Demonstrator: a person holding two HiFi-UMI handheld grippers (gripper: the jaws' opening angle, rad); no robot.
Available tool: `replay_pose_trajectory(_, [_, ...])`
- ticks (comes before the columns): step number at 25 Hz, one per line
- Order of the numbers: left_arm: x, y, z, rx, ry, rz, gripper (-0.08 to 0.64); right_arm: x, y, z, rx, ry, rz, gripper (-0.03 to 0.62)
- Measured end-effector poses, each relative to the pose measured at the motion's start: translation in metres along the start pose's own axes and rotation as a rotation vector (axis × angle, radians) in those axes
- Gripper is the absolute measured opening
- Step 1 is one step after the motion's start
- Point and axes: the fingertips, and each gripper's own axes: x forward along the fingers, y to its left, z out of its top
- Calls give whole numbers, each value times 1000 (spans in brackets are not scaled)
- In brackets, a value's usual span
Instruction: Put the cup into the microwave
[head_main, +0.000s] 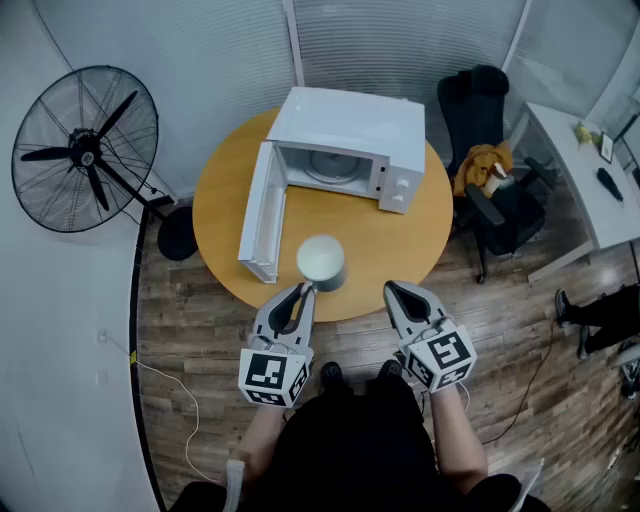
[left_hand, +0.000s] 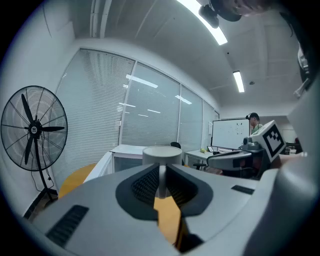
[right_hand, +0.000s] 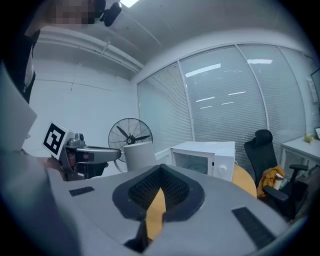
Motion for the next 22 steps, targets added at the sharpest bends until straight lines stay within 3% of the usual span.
replay_pose_trajectory(14, [-1,24,-8,6,4,-28,37,23,18,-2,-53,18,-37,9])
replay_pose_trajectory(22, [-2,24,-7,-6,-5,-45,37,18,17,-9,20,33,-65,9])
